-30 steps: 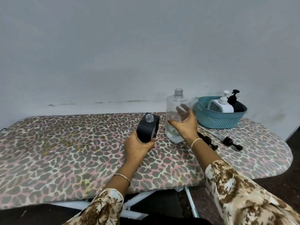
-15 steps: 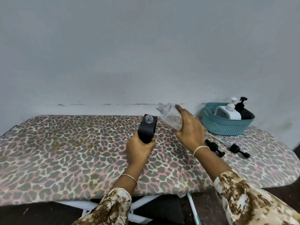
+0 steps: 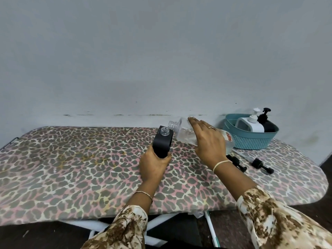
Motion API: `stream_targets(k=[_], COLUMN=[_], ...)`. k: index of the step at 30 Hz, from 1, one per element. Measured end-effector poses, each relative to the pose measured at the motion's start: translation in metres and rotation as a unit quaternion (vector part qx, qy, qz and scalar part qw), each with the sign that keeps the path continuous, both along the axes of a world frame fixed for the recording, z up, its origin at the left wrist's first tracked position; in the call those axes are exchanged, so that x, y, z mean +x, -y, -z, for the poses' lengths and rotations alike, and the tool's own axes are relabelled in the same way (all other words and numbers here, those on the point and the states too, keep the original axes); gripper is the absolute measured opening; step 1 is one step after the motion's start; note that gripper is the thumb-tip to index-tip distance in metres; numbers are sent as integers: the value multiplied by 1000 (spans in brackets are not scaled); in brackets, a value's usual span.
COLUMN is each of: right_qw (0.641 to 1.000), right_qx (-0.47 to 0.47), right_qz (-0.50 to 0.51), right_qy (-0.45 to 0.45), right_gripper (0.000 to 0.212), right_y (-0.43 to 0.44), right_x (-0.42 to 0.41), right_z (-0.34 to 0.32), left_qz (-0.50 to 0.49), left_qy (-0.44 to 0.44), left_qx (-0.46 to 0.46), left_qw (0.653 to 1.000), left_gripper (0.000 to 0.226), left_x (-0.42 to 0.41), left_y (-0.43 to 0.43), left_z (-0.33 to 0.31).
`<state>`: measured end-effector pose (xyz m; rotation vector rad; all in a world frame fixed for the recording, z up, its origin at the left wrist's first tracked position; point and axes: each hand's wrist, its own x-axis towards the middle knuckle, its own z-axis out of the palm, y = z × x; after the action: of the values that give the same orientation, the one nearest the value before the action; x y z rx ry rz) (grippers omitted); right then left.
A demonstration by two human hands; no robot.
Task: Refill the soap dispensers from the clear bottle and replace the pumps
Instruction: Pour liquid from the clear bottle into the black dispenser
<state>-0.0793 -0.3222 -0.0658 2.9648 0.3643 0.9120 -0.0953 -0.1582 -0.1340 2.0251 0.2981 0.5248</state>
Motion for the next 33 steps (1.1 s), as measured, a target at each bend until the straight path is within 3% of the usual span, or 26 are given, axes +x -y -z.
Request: stream_targets(k=[33], right_qw=[993], right_qx=[-103], right_qz=[-28], right_qy=[40], right_gripper=[76], right_y=[-1], right_x=[6], right_z=[-20], left_qz=[3], left_qy=[-20], left_qx=[-11], left_qw=[1000], left_gripper=[36], left_x=[1], left_y=[0], left_z=[-1])
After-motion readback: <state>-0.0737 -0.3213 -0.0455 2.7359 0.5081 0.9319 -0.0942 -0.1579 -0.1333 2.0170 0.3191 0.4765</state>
